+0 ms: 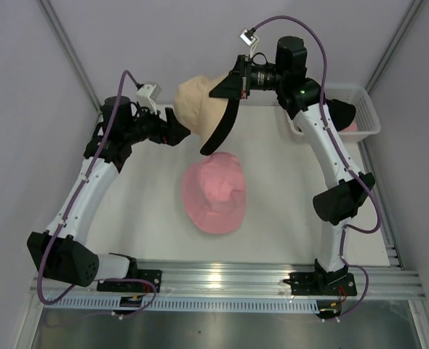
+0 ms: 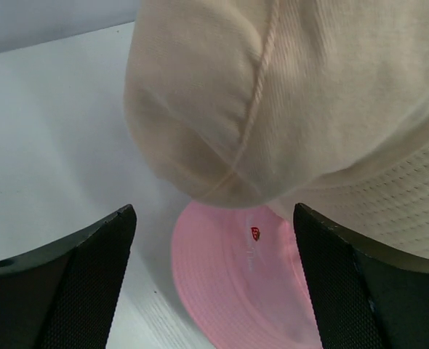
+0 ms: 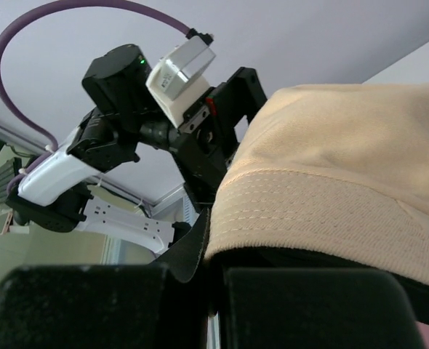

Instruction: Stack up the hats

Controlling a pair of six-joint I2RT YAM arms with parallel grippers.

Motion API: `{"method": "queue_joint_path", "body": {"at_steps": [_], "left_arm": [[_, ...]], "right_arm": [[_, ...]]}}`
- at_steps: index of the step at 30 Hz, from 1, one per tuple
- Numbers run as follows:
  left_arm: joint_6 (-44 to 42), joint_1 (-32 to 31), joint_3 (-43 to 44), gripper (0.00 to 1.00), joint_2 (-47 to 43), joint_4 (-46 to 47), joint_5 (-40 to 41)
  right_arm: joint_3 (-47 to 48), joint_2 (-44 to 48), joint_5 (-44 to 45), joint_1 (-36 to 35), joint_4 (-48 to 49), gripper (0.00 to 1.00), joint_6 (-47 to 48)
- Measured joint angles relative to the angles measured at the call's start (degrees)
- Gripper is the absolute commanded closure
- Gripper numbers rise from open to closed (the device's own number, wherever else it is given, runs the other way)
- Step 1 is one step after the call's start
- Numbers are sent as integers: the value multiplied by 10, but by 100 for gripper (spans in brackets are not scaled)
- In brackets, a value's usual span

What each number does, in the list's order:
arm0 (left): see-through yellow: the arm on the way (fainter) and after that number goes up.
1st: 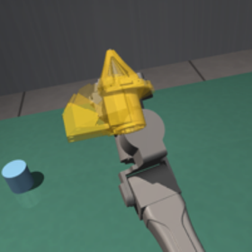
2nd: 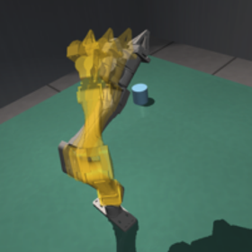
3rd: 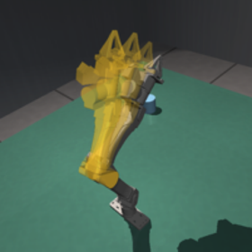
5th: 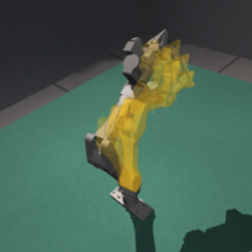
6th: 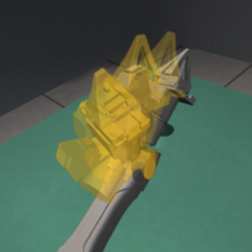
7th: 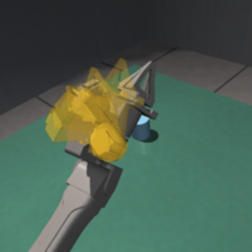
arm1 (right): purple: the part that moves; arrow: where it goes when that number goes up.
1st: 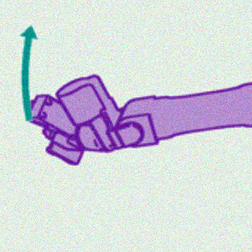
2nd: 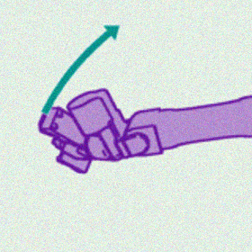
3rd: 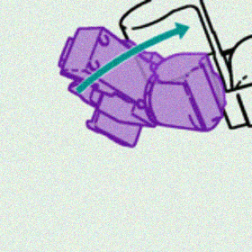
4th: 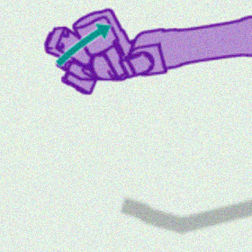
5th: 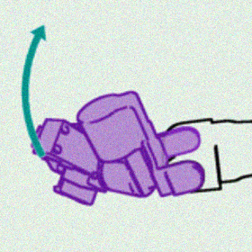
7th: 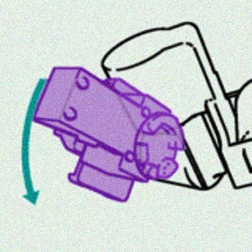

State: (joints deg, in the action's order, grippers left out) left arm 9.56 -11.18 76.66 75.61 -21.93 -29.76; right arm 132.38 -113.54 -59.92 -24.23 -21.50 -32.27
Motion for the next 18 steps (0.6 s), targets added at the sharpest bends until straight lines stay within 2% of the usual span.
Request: {"method": "queue_joint_path", "body": {"at_steps": [5,7,8,9,11,12,18], "left_arm": [[-59,0,-44,15,-7,62,-10],[-76,0,-62,26,-7,95,-20],[-83,0,-69,36,-7,110,-23],[-86,0,-74,61,-7,124,-26],[-96,0,-84,79,-7,157,-32],[-98,0,-86,97,-7,168,-35],[-116,-2,-124,99,-53,205,-10]], "right_arm": [[-4,2,-13,-13,-1,100,0],[-6,2,-16,-17,0,100,0],[-7,2,-17,-19,0,100,0],[-7,2,-19,-19,-1,100,0],[-7,2,-21,-21,-1,100,1],[-8,2,-21,-21,-1,100,2],[-37,6,-25,-23,22,100,-2]]}}
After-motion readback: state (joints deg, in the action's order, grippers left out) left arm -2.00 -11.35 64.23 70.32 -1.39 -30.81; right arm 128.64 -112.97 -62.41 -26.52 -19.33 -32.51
